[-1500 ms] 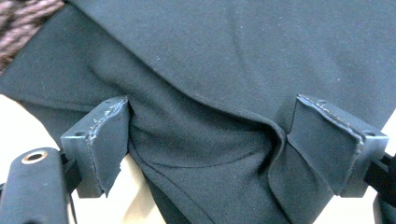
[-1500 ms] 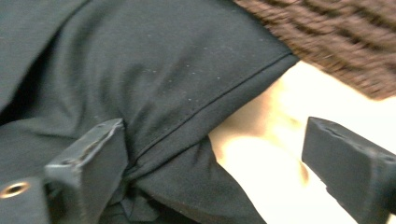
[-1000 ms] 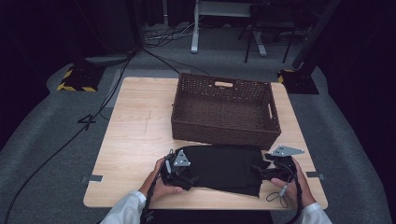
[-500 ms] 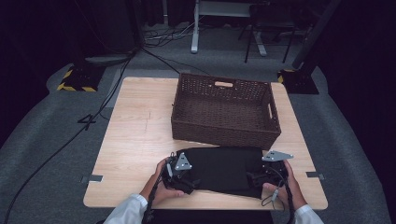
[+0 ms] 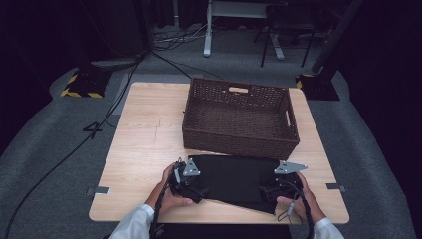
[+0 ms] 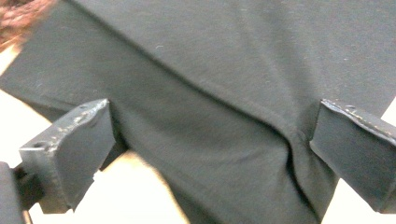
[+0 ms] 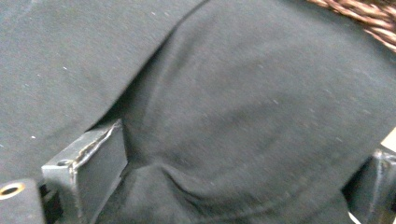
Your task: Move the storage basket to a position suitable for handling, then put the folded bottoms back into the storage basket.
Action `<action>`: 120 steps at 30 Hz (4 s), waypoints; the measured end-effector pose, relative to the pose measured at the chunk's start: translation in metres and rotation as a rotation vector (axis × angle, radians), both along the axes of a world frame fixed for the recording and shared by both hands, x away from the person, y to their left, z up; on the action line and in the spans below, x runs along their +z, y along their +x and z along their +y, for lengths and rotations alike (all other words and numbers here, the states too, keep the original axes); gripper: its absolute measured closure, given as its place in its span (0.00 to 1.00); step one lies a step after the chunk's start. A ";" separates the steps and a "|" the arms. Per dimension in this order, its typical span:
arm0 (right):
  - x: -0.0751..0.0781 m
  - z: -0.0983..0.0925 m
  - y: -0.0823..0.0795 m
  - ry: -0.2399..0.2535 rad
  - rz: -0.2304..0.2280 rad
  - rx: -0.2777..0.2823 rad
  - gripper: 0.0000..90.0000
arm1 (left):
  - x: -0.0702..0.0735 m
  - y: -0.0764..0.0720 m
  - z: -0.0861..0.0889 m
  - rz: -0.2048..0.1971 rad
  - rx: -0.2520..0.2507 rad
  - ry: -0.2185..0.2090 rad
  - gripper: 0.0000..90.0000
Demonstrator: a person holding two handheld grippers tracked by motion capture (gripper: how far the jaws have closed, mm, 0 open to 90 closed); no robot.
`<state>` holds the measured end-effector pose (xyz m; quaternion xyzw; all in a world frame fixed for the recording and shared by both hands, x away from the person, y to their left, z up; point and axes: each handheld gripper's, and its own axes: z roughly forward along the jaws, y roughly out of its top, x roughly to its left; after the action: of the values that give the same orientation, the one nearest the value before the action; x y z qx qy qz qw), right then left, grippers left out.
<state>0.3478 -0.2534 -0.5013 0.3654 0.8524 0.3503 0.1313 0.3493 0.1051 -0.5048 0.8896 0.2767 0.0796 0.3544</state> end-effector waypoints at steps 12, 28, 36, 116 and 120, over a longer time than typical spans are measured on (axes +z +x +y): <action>0.007 0.018 -0.002 -0.003 0.018 0.047 0.36 | 0.004 -0.008 -0.025 -0.015 -0.108 0.002 0.20; 0.007 0.013 -0.003 0.048 0.006 0.095 0.62 | 0.007 -0.006 -0.023 -0.008 -0.169 -0.026 0.58; 0.006 0.010 -0.002 0.069 0.012 0.100 0.64 | 0.005 -0.008 -0.020 -0.005 -0.151 -0.062 0.61; 0.137 0.000 -0.001 0.112 -0.174 0.088 0.69 | 0.142 -0.002 -0.016 -0.238 -0.153 -0.219 0.78; 0.145 0.000 0.004 0.112 -0.179 0.085 0.69 | 0.152 0.003 -0.018 -0.250 -0.155 -0.226 0.78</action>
<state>0.3517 -0.2539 -0.3562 0.3028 0.8311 0.4337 0.1714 0.3523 0.0869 -0.3523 0.8460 0.1685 0.1304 0.4887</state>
